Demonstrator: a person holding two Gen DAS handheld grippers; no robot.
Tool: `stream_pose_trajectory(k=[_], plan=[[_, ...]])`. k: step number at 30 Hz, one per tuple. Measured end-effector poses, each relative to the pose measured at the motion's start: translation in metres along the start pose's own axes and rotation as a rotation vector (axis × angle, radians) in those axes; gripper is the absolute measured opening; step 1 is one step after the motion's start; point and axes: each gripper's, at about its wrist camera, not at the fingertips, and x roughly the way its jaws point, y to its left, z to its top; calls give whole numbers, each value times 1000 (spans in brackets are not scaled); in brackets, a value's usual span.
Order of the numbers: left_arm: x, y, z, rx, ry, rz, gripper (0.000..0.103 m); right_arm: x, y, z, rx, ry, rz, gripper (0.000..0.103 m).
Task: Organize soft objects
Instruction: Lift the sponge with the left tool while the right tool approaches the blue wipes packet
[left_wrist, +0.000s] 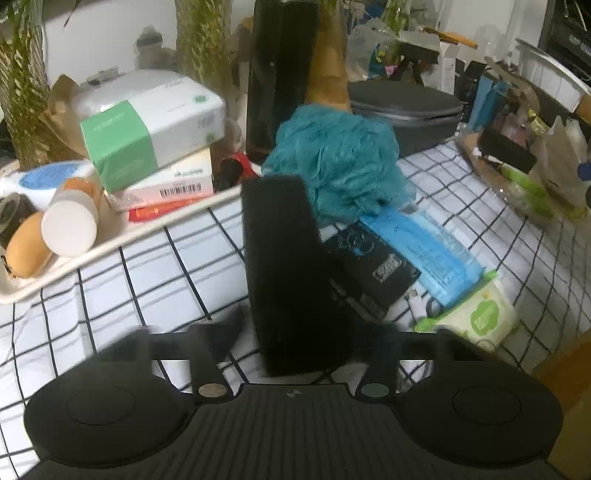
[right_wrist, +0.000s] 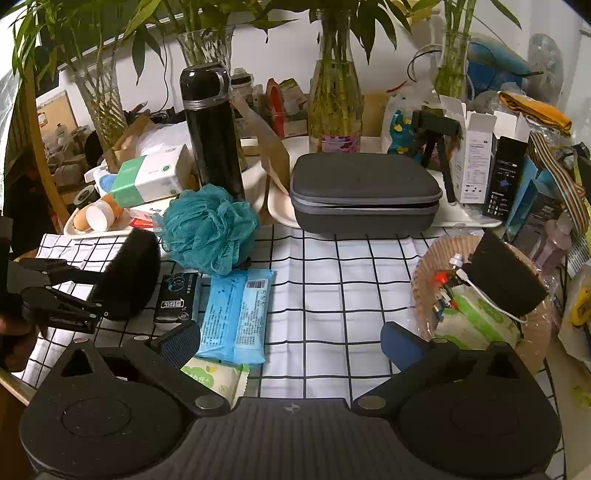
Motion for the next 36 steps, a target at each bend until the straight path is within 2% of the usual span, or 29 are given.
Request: stream_pose_trajectory(k=[3, 13, 24, 30, 36], plan=[[-4, 2, -1, -15, -19, -10, 42, 1, 5, 0, -27, 3, -9, 103], [-33, 12, 0, -60, -121, 39, 40, 6, 12, 0, -51, 12, -21, 103], [-73, 15, -3, -112, -195, 78, 40, 11, 14, 0, -57, 17, -26, 103], [-106, 15, -19, -164, -241, 130, 40, 27, 12, 3, -70, 35, -11, 103], [-145, 14, -47, -243, -297, 225, 40, 65, 11, 5, -139, 117, 49, 103]])
